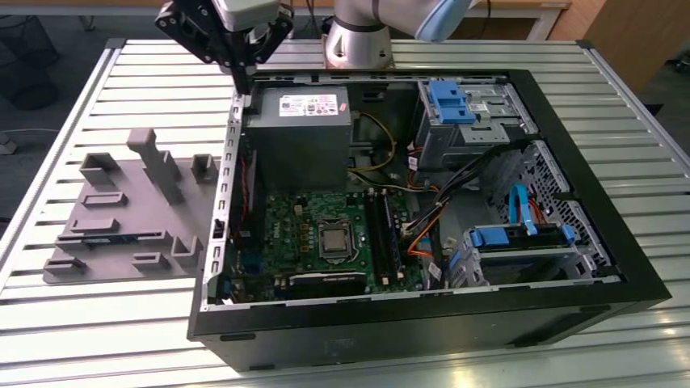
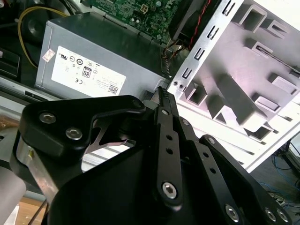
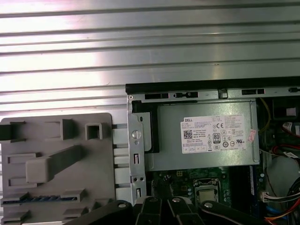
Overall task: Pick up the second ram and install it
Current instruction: 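Reach for the second ram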
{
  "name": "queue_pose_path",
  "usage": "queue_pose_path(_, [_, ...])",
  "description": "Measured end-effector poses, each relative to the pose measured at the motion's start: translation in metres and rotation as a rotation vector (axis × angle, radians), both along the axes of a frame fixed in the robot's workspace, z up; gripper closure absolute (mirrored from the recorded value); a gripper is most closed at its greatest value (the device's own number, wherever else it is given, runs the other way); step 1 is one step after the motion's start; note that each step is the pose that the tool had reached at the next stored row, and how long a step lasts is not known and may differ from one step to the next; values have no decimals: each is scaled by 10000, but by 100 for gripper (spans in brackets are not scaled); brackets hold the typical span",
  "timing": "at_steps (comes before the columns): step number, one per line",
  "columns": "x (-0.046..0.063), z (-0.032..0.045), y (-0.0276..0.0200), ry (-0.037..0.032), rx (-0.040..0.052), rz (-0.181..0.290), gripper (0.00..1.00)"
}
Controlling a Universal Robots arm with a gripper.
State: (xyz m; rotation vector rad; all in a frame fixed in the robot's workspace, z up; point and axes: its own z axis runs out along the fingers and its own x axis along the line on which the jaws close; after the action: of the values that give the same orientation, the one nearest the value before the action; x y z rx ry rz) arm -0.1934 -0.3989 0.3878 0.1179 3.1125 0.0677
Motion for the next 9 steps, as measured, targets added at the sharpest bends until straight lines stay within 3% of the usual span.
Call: queue_pose_path(9, [-54,-7,0,3,-1,0,89])
